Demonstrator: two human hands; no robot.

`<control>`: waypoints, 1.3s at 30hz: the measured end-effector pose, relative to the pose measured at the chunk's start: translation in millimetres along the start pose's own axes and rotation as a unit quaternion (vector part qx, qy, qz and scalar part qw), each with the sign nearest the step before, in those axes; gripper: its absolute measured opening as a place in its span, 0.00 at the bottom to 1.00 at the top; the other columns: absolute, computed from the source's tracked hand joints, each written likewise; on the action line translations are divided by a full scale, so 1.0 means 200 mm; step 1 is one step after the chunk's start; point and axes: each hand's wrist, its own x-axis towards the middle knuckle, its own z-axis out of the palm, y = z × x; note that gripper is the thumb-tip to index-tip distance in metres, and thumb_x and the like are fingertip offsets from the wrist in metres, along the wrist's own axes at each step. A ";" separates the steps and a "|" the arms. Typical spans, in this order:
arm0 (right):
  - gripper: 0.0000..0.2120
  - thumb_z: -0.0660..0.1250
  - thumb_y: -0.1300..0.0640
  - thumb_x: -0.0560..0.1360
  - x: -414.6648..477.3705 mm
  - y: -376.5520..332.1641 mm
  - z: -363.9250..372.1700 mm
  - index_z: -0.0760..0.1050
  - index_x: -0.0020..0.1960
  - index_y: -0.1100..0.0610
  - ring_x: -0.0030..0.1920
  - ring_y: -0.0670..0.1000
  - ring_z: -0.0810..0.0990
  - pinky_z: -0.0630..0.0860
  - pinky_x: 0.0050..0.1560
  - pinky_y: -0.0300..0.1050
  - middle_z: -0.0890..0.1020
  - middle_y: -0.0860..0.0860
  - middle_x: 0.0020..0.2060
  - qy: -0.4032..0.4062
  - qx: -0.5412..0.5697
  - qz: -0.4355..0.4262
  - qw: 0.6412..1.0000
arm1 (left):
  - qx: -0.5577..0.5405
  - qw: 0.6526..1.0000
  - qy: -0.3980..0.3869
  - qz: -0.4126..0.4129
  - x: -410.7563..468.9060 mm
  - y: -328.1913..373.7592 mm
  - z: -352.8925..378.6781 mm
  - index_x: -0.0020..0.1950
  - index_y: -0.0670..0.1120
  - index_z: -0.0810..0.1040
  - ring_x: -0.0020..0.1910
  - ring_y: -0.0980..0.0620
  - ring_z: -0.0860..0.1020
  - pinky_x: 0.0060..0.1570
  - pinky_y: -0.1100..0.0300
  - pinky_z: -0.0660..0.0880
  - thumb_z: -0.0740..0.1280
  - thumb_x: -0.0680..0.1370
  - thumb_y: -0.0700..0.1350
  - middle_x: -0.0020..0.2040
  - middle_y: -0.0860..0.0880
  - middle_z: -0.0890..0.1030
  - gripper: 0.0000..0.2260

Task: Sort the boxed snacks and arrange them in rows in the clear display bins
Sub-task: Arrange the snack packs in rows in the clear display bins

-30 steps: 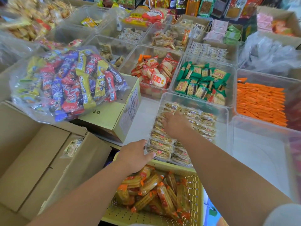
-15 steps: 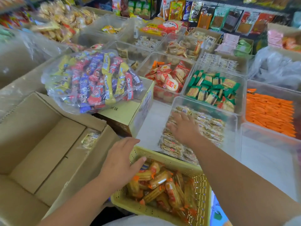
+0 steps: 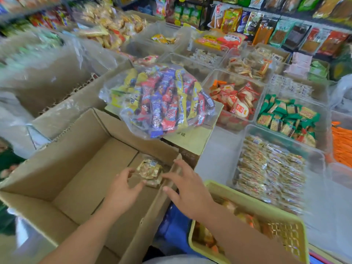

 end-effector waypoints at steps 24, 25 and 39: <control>0.23 0.62 0.35 0.78 0.01 -0.11 -0.03 0.64 0.72 0.32 0.61 0.43 0.77 0.73 0.50 0.39 0.49 0.30 0.77 -0.030 0.013 0.126 0.992 | -0.192 0.934 -0.137 -0.266 0.59 0.03 0.34 0.63 0.37 0.77 0.41 0.44 0.77 0.39 0.55 0.76 0.78 0.74 0.40 0.47 0.41 0.80 0.21; 0.23 0.61 0.34 0.78 0.01 -0.12 -0.03 0.64 0.72 0.31 0.62 0.44 0.76 0.72 0.50 0.39 0.49 0.30 0.77 -0.029 0.014 0.124 0.992 | -0.193 0.931 -0.149 -0.271 0.58 0.02 0.34 0.61 0.37 0.78 0.41 0.43 0.77 0.39 0.54 0.77 0.79 0.73 0.41 0.46 0.41 0.80 0.20; 0.30 0.64 0.32 0.76 -0.01 -0.10 -0.10 0.62 0.75 0.33 0.75 0.47 0.65 0.70 0.68 0.50 0.48 0.34 0.79 -0.069 0.042 0.101 0.992 | -0.333 0.918 -0.092 -0.192 0.39 0.04 -0.02 0.60 0.47 0.80 0.44 0.43 0.84 0.47 0.48 0.81 0.75 0.76 0.42 0.51 0.44 0.86 0.13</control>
